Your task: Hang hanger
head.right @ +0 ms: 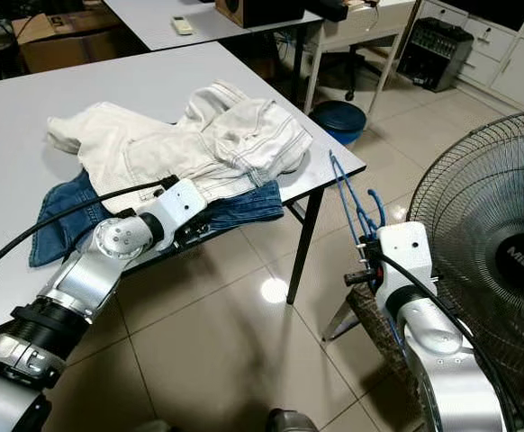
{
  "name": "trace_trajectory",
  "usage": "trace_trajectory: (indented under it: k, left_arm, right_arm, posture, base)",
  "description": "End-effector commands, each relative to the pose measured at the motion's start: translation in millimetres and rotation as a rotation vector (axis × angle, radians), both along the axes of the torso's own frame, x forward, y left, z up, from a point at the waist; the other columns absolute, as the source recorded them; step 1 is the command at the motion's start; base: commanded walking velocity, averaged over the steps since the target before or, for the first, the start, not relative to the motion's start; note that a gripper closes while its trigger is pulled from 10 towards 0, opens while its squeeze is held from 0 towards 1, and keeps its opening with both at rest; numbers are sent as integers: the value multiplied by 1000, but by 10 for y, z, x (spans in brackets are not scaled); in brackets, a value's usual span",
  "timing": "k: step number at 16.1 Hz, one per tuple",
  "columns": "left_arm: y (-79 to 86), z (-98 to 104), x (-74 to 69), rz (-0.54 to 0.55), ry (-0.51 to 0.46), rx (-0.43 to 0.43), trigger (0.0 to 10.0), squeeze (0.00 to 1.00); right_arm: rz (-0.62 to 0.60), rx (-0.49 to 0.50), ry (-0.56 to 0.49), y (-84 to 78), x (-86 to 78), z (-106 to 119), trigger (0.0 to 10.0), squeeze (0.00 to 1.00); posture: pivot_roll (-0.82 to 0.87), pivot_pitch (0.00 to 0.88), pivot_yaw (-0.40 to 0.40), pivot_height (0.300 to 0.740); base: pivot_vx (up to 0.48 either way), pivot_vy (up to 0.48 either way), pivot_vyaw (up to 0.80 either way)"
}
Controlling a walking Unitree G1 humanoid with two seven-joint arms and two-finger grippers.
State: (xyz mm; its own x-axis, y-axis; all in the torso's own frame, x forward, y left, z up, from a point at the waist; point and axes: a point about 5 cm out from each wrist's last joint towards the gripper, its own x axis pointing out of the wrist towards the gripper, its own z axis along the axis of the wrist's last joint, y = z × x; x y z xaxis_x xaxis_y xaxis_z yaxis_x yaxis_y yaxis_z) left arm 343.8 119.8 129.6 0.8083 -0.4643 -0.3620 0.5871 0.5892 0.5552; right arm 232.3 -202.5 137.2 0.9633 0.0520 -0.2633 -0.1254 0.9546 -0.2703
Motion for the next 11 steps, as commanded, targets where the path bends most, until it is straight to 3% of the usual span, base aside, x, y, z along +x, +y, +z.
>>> trace_trajectory:
  k: [1,5,11]
  left_arm:
    - [-15,41,42,4,-33,29,10000,0]
    - [89,68,127,67,-91,96,10000,0]
    - [100,216,194,75,-147,89,10000,0]
  right_arm:
    - [-4,-13,-1,-15,-3,-7,10000,0]
    - [3,-12,0,7,-1,-12,10000,0]
    - [0,-16,2,-5,-7,-12,10000,0]
  posture:
    - [-112,18,-17,740]
    - [-109,23,-17,740]
    - [-109,31,-17,740]
  base:
    - [0,0,0]
    - [0,0,0]
    - [0,0,0]
